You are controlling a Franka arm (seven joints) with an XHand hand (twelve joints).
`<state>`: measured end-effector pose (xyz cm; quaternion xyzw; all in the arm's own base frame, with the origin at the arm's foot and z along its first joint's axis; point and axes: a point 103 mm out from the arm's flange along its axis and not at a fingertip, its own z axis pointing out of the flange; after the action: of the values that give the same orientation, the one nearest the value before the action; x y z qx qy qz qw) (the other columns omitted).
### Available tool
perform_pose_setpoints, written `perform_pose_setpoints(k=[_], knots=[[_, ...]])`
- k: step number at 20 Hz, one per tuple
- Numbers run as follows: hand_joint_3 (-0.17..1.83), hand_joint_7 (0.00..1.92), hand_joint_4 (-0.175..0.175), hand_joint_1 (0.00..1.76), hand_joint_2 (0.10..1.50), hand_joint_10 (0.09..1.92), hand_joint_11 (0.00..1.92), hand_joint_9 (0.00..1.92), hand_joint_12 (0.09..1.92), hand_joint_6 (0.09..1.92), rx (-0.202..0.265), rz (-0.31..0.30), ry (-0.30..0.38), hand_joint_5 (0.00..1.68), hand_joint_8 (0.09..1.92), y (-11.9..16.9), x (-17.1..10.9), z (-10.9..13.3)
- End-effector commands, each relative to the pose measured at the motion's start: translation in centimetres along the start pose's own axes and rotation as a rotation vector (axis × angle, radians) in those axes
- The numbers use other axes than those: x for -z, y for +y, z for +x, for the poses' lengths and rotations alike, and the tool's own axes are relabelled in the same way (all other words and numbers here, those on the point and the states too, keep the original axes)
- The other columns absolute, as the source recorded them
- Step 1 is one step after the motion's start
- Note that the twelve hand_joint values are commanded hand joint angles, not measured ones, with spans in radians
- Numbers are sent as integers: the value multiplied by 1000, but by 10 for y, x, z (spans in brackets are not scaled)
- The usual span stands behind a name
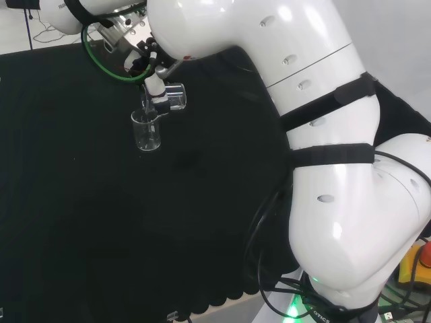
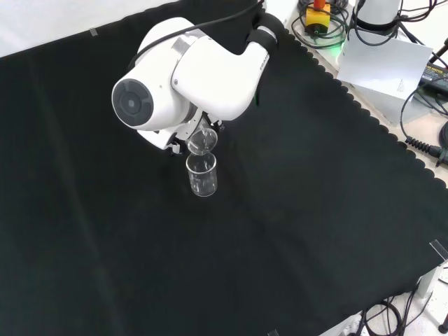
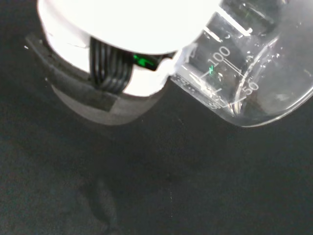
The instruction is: Pour the water from the handheld beaker into the one on the table.
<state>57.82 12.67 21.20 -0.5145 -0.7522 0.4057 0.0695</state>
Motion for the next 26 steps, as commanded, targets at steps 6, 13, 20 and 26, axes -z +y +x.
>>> perform_pose_setpoints(k=[6, 13, 20, 26], knots=[[647, 1190, -175, 1296, 709, 686, 1114, 1454, 864, 883, -12, 16, -13, 1131, 859, -1, 3, 3], [647, 1189, -175, 1296, 709, 688, 1114, 1453, 865, 885, -18, 39, -39, 1130, 861, -2, 6, 5], [648, 1188, -175, 1296, 710, 690, 1115, 1452, 866, 886, -10, 43, -30, 1129, 862, -2, 7, 6], [648, 1187, -175, 1296, 710, 692, 1115, 1451, 867, 887, -10, 32, -30, 1129, 863, -8, 7, -10]])
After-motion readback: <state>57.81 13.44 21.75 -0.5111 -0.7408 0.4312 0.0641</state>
